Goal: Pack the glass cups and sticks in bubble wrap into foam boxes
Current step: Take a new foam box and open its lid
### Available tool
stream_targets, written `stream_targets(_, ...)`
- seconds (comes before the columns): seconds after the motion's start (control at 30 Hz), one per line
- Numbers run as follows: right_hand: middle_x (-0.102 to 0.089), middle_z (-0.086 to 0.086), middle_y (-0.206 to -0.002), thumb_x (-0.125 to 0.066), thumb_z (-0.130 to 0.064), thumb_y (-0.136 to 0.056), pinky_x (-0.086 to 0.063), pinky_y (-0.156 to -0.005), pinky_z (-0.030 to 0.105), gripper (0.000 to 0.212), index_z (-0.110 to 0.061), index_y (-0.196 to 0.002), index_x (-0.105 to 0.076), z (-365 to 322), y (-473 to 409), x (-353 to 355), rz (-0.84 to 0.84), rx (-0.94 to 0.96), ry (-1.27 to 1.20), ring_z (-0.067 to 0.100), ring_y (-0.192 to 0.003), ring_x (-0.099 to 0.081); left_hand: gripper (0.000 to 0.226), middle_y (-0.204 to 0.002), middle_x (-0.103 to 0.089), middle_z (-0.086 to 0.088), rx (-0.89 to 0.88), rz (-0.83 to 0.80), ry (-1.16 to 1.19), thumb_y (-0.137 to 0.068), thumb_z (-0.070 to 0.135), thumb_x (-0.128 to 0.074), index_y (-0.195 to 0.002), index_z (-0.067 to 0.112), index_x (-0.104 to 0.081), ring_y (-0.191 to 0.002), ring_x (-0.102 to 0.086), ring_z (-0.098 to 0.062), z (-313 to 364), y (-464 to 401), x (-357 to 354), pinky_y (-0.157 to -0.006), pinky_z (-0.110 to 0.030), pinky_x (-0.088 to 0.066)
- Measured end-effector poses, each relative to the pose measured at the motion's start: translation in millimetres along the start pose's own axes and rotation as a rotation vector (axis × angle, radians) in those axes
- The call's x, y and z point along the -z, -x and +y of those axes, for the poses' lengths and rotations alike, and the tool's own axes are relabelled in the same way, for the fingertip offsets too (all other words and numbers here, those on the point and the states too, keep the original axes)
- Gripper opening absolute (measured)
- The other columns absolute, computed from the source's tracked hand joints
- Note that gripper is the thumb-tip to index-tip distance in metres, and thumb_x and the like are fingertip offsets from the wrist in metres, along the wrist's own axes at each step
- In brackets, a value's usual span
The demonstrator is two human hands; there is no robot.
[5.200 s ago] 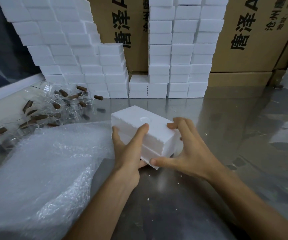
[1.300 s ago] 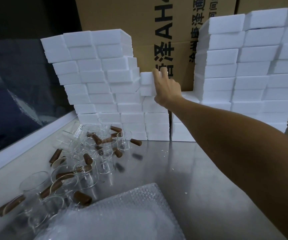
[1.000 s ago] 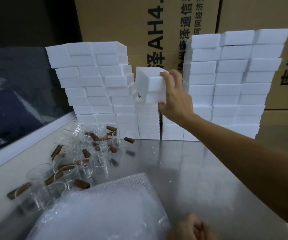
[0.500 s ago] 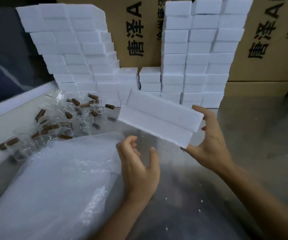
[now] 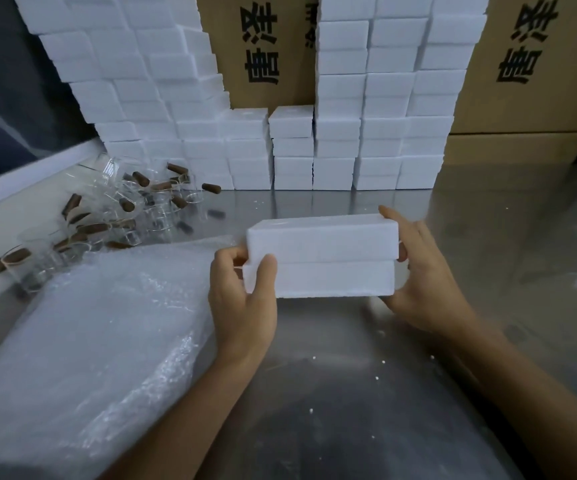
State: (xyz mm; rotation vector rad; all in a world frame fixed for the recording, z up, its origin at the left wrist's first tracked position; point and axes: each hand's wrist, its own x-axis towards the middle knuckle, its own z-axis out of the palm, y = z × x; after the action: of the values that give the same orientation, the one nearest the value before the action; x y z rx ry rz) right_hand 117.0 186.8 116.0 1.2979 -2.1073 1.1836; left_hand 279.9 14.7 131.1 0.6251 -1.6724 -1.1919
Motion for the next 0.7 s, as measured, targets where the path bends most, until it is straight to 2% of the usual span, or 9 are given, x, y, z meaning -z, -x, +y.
stream_targets(0.07,-0.051,-0.003,-0.112,-0.083,-0.018,-0.074,-0.045,-0.081,0.018,0.089,-0.021,-0.15,-0.037,-4,1,-1,-0.023,-0.007,-0.058,0.01,-0.095,-0.052,0.02,-0.089,-0.06,0.012,0.013,0.01,-0.021,-0.092,0.025,-0.064,-0.088,0.034,-0.047,-0.074,-0.056,0.008,-2,-1,-2,-0.064,-0.011,-0.043)
stream_targets(0.17,-0.061,-0.003,-0.121,-0.07,-0.017,-0.079,-0.053,-0.079,0.038,0.067,-0.024,-0.142,-0.048,-8,1,-1,-0.027,-0.093,-0.187,0.021,-0.1,-0.059,0.016,-0.082,-0.061,0.013,0.031,0.035,-0.027,-0.093,0.023,-0.063,-0.093,0.034,-0.051,-0.064,-0.054,0.01,-2,-3,-2,-0.058,-0.006,-0.042)
stream_targets(0.23,-0.064,-0.008,-0.123,-0.056,-0.023,-0.078,-0.054,-0.076,0.037,0.058,-0.028,-0.135,-0.055,-10,1,2,-0.011,-0.161,-0.287,0.021,-0.102,-0.061,0.015,-0.079,-0.059,0.012,0.047,0.013,-0.027,-0.093,0.024,-0.063,-0.102,0.032,-0.055,-0.062,-0.054,0.008,-1,-4,-1,-0.056,-0.007,-0.043)
stream_targets(0.37,-0.068,-0.002,-0.124,-0.04,-0.002,-0.052,-0.051,-0.076,0.041,0.086,-0.023,-0.131,-0.063,-9,-2,6,-0.088,-0.3,-0.572,0.034,-0.112,-0.06,0.043,-0.08,-0.056,-0.001,0.175,-0.137,0.046,-0.085,0.025,-0.062,-0.126,0.033,-0.055,-0.071,-0.055,-0.006,5,-8,4,-0.064,-0.02,-0.045)
stream_targets(0.43,-0.065,0.004,-0.131,-0.039,-0.005,-0.05,-0.049,-0.09,0.053,0.09,-0.019,-0.136,-0.059,-7,-4,11,-0.166,-0.324,-0.679,0.041,-0.118,-0.057,0.061,-0.075,-0.053,-0.001,0.208,-0.209,0.054,-0.071,0.029,-0.055,-0.131,0.032,-0.054,-0.071,-0.055,-0.012,6,-11,7,-0.065,-0.024,-0.042)
stream_targets(0.5,-0.06,0.014,-0.137,-0.037,-0.008,-0.055,-0.047,-0.098,0.058,0.087,-0.017,-0.14,-0.055,-5,-4,16,-0.235,-0.369,-0.789,0.043,-0.115,-0.059,0.065,-0.065,-0.049,0.007,0.192,-0.263,-0.001,-0.067,0.029,-0.051,-0.131,0.033,-0.056,-0.063,-0.052,-0.007,5,-14,10,-0.059,-0.018,-0.042)
stream_targets(0.57,-0.057,0.02,-0.138,-0.039,-0.015,-0.065,-0.053,-0.085,0.039,0.075,-0.027,-0.136,-0.059,-4,-2,18,-0.245,-0.465,-0.849,0.026,-0.087,-0.068,0.065,-0.054,-0.043,0.016,0.191,-0.311,-0.036,-0.069,0.026,-0.055,-0.134,0.03,-0.055,-0.054,-0.047,-0.001,3,-16,11,-0.051,-0.01,-0.039)
stream_targets(0.63,-0.056,-0.008,-0.143,-0.046,-0.039,-0.074,-0.046,-0.077,0.026,0.06,-0.041,-0.132,-0.059,-6,0,17,-0.242,-0.511,-0.713,0.0,-0.071,-0.06,0.077,-0.05,-0.042,0.018,0.219,-0.385,-0.048,-0.068,0.026,-0.058,-0.144,0.028,-0.047,-0.052,-0.046,0.001,3,-17,12,-0.05,-0.008,-0.038)
stream_targets(0.7,-0.052,-0.028,-0.141,-0.045,-0.06,-0.076,-0.042,-0.087,0.029,0.062,-0.049,-0.136,-0.052,-8,1,14,-0.261,-0.518,-0.549,-0.007,-0.081,-0.06,0.081,-0.05,-0.04,0.018,0.232,-0.45,-0.047,-0.062,0.029,-0.058,-0.141,0.035,-0.047,-0.053,-0.047,0.0,9,-17,14,-0.055,-0.013,-0.037)
